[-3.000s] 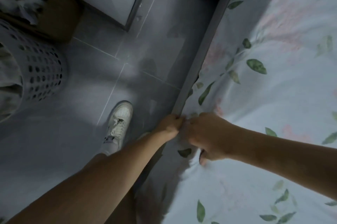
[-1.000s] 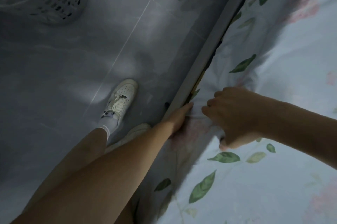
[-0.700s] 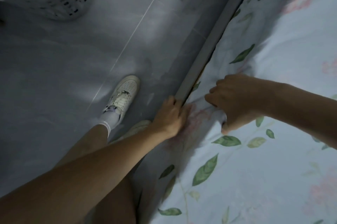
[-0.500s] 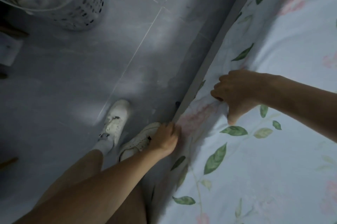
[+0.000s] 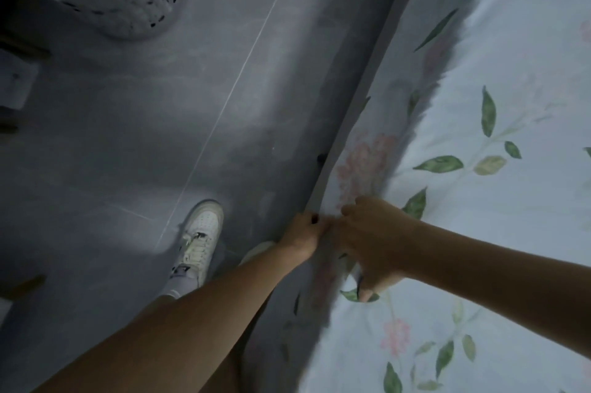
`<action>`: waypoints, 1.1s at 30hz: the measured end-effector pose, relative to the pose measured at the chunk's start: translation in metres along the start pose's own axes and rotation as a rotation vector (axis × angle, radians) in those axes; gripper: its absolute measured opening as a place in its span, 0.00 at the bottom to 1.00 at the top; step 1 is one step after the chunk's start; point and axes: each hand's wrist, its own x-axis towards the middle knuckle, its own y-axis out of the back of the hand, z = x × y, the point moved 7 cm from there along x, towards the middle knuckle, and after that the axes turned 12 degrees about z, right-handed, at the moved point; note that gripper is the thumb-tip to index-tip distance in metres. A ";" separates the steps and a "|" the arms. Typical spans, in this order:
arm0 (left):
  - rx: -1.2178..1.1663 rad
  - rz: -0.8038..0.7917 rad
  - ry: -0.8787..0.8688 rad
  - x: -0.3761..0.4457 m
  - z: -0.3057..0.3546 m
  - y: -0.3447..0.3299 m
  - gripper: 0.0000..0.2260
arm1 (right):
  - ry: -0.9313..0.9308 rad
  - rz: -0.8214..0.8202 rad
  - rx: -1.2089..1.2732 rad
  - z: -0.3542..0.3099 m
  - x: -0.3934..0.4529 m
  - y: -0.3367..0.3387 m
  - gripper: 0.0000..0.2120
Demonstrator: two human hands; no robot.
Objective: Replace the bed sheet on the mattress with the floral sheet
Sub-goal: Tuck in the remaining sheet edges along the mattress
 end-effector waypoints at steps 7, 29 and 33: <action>-0.236 -0.004 0.138 0.000 -0.010 -0.005 0.14 | -0.061 0.060 -0.047 -0.014 -0.022 0.007 0.28; 0.590 -0.075 -0.200 -0.054 -0.131 0.037 0.22 | -0.150 0.074 -0.152 -0.032 -0.016 0.000 0.33; 0.408 -0.215 -0.027 -0.107 -0.189 0.024 0.17 | -0.039 0.234 0.014 -0.135 -0.013 0.000 0.33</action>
